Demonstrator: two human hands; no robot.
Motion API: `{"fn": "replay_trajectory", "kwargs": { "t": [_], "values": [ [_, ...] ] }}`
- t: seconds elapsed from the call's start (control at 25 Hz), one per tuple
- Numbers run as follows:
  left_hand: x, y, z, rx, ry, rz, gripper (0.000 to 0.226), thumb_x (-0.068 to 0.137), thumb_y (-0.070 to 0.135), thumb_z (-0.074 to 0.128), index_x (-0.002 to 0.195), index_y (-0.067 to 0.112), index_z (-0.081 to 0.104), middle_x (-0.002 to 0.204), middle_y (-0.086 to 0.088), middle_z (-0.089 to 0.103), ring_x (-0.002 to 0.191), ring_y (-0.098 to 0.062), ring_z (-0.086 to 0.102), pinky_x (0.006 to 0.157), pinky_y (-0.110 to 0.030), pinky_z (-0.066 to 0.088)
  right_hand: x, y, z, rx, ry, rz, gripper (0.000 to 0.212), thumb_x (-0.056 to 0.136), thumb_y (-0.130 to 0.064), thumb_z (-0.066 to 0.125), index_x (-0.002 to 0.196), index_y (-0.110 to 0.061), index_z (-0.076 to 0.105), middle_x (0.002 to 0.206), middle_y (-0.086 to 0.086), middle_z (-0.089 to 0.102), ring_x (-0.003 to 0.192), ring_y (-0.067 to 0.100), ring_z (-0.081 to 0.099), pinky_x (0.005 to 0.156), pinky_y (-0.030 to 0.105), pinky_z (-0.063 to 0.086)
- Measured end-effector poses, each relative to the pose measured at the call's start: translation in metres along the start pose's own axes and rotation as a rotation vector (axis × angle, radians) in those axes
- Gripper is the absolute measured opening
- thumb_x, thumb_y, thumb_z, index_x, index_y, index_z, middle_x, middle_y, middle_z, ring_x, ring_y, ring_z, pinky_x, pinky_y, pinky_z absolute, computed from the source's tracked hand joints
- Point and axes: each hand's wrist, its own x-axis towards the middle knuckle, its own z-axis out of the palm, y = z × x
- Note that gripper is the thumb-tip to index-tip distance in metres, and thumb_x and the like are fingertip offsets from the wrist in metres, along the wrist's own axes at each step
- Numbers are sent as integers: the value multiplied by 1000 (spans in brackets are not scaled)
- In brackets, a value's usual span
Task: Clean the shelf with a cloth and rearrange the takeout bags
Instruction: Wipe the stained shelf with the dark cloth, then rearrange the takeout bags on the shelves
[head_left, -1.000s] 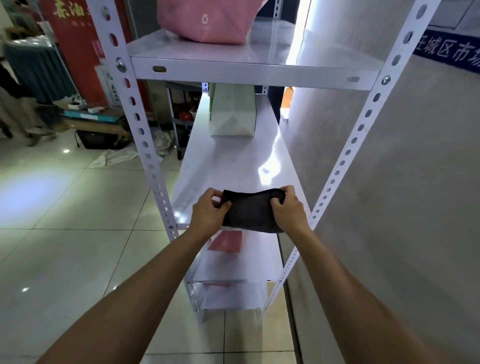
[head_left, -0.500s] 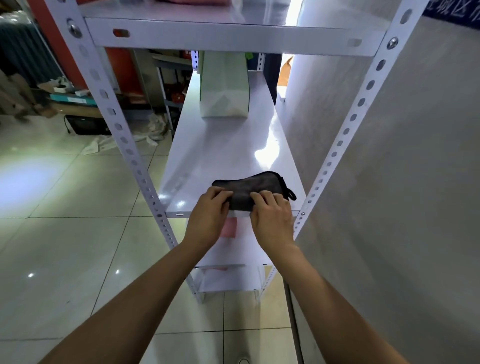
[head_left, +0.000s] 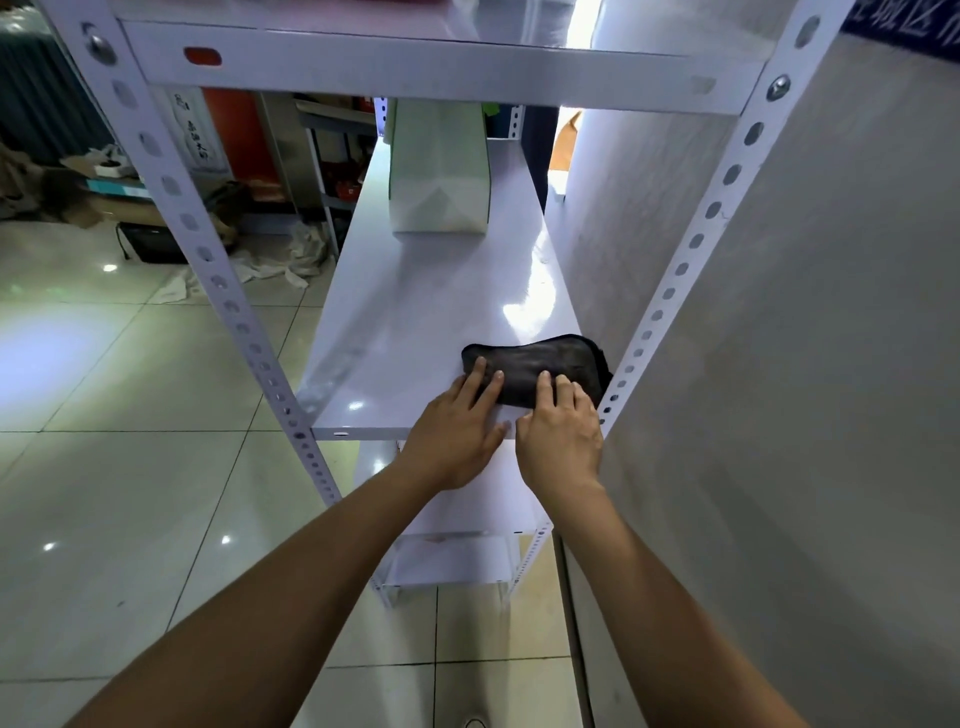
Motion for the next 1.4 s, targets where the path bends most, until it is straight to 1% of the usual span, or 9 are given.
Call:
{"fn": "replay_trajectory", "kwargs": {
  "t": [0.16, 0.28, 0.44, 0.6, 0.8, 0.96, 1.08, 1.24, 1.4],
  "values": [
    [-4, 2, -5, 24, 27, -25, 66, 104, 44, 37, 159, 24, 8, 168, -4, 0, 150, -29, 20, 119, -40, 23, -5, -3, -7, 54, -32, 1, 64, 104, -30, 41, 161, -12, 17, 164, 12, 25, 151, 29, 22, 124, 41, 18],
    [-25, 4, -13, -34, 87, -42, 59, 101, 36, 45, 155, 22, 26, 164, -5, 21, 144, -26, 31, 117, -38, 27, -8, -8, -14, 130, -12, -9, 56, 103, -28, 45, 156, -12, 32, 159, 10, 35, 146, 28, 32, 120, 42, 29],
    [-64, -8, -32, -139, 178, -94, 48, 99, 28, 50, 145, 18, 44, 148, -4, 48, 134, -21, 42, 114, -33, 31, -17, -40, -17, 301, 29, -136, 40, 99, -19, 52, 138, -12, 56, 142, 9, 55, 127, 29, 49, 106, 42, 43],
    [-111, -29, -48, -211, 284, -179, 34, 98, 22, 52, 130, 12, 58, 128, -6, 61, 117, -23, 54, 99, -32, 42, -41, -77, -8, 473, 62, -249, 28, 96, -13, 62, 123, -12, 66, 129, 8, 63, 116, 30, 55, 99, 43, 46],
    [-168, -62, -57, -225, 373, -284, 25, 96, 19, 54, 119, 14, 63, 115, -4, 66, 104, -24, 57, 90, -37, 46, -74, -127, 2, 542, 27, -375, 24, 92, -9, 65, 115, -11, 70, 117, 7, 68, 109, 31, 59, 98, 42, 44],
    [-215, -103, -72, -211, 411, -374, 28, 99, 25, 49, 123, 17, 60, 119, -1, 64, 109, -22, 55, 93, -38, 46, -106, -182, 2, 597, 14, -447, 21, 94, -10, 61, 113, -14, 70, 114, 4, 70, 108, 27, 62, 99, 36, 42],
    [-249, -135, -85, -206, 447, -422, 30, 99, 27, 48, 126, 19, 58, 122, 1, 63, 113, -20, 53, 94, -37, 46, -125, -226, 5, 650, -26, -483, 25, 96, -14, 59, 119, -16, 68, 118, 2, 69, 110, 24, 60, 99, 40, 46],
    [-285, -177, -97, -201, 469, -473, 31, 99, 27, 48, 128, 19, 57, 124, 1, 62, 114, -21, 53, 95, -37, 45, -142, -277, 13, 661, -44, -521, 30, 95, -16, 58, 123, -20, 66, 118, -2, 67, 107, 20, 60, 94, 34, 45],
    [-302, -218, -107, -211, 466, -505, 32, 99, 27, 48, 129, 20, 56, 126, 1, 62, 115, -21, 53, 95, -36, 45, -144, -322, 24, 690, -124, -523, 32, 95, -17, 57, 127, -22, 64, 121, -3, 66, 109, 19, 60, 96, 42, 48]
  ]
}}
